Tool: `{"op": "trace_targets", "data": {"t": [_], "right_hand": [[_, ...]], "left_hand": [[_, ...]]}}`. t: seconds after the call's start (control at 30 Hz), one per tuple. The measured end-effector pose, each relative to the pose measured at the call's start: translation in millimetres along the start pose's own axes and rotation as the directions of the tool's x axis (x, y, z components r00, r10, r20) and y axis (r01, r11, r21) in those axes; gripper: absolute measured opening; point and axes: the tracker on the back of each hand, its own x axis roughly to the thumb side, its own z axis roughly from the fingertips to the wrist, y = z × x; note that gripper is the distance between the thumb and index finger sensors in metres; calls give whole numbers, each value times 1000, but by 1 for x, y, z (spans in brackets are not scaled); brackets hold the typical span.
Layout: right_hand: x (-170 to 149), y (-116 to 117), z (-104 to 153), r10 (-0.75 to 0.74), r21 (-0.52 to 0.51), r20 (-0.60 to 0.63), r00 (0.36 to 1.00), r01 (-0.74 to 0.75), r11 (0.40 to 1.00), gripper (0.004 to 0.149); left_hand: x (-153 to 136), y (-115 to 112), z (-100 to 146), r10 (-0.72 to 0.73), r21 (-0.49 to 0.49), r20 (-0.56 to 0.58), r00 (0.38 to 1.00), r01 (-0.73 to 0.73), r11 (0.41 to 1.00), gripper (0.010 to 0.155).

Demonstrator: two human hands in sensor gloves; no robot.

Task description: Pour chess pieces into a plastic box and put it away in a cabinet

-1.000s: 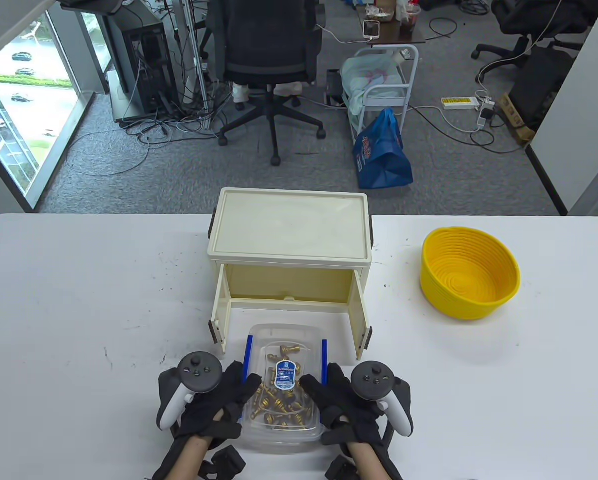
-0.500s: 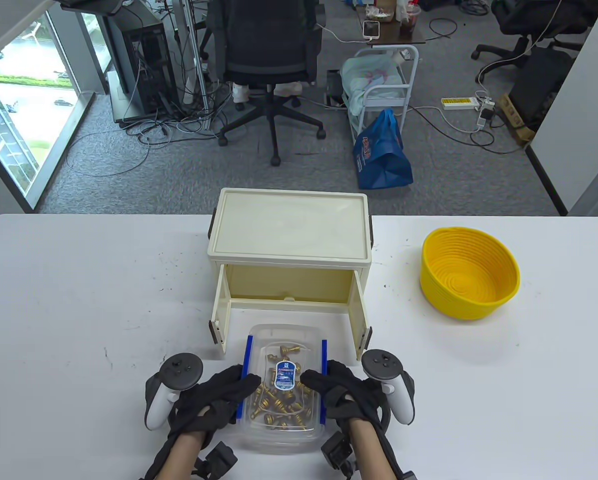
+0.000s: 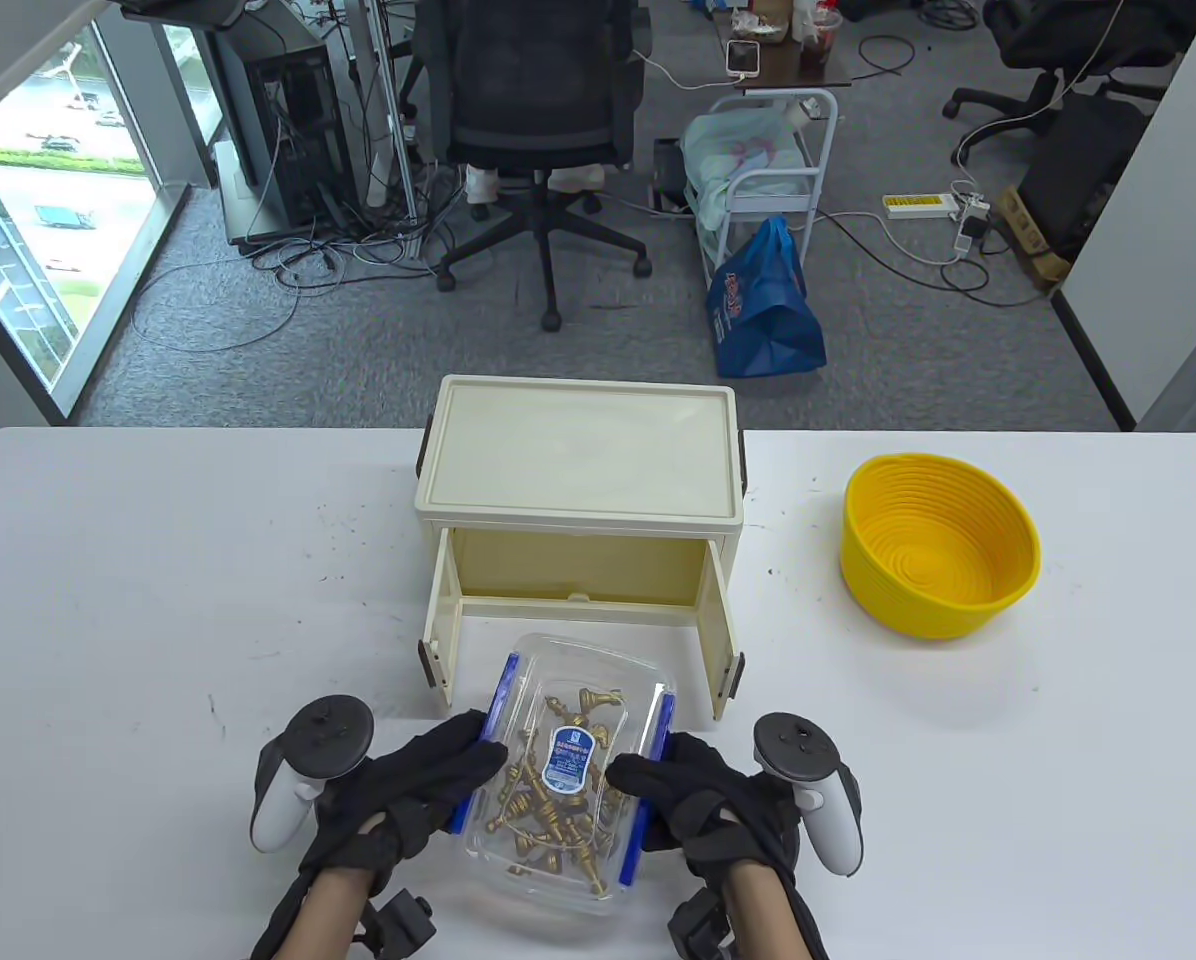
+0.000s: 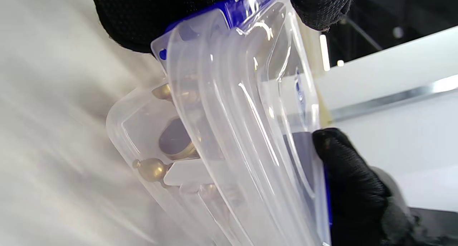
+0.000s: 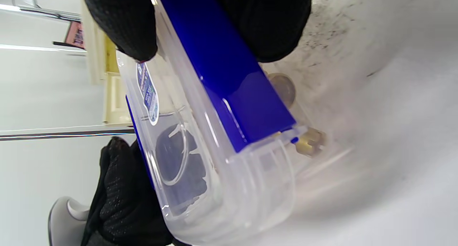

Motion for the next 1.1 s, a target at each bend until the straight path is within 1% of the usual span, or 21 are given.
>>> {"op": "trace_targets", "data": {"t": [0.07, 0.13, 0.2, 0.27, 0.33, 0.37, 0.4, 0.47, 0.53, 0.63, 0.73, 0.97, 1.1], "right_hand": [[5, -1, 6, -20, -9, 40, 999, 21, 1000, 74], [11, 0, 12, -38, -20, 57, 998, 39, 999, 74], [16, 1, 18, -65, -31, 62, 996, 67, 997, 74], [21, 4, 24, -94, -65, 52, 994, 97, 993, 74], [24, 8, 28, -113, -108, 52, 992, 118, 987, 74], [25, 10, 31, -129, -134, 48, 990, 135, 982, 74], [24, 13, 32, -150, -154, 45, 988, 155, 976, 74], [22, 18, 34, -201, -185, 41, 979, 205, 961, 74], [18, 22, 32, -244, -202, 43, 969, 248, 948, 74], [10, 29, 28, -287, -251, 37, 957, 287, 924, 74], [5, 38, 24, -319, -301, 36, 947, 314, 900, 73], [0, 56, 10, -371, -366, 22, 928, 353, 861, 73], [0, 59, 0, -380, -459, 27, 925, 349, 817, 73]], "left_hand": [[6, 8, 8, 21, 3, 41, 999, -21, 1000, 81], [11, 20, 20, 15, 43, 62, 998, -18, 999, 81], [13, 31, 31, -36, 119, 72, 997, 27, 993, 81], [11, 43, 43, -86, 222, 94, 992, 64, 973, 81], [6, 51, 53, -141, 343, 93, 986, 101, 934, 81], [1, 55, 58, -193, 426, 80, 978, 141, 894, 81], [-4, 58, 61, -244, 488, 64, 968, 183, 853, 81], [-14, 58, 66, -332, 575, 14, 943, 264, 774, 82], [-19, 54, 66, -359, 603, -25, 933, 301, 739, 82], [-26, 46, 59, -404, 561, -59, 913, 365, 743, 81], [-30, 44, 57, -429, 537, -83, 899, 403, 741, 81], [-36, 44, 55, -378, 521, -63, 924, 353, 777, 80], [-38, 46, 56, -366, 519, -66, 928, 345, 782, 79]]}}
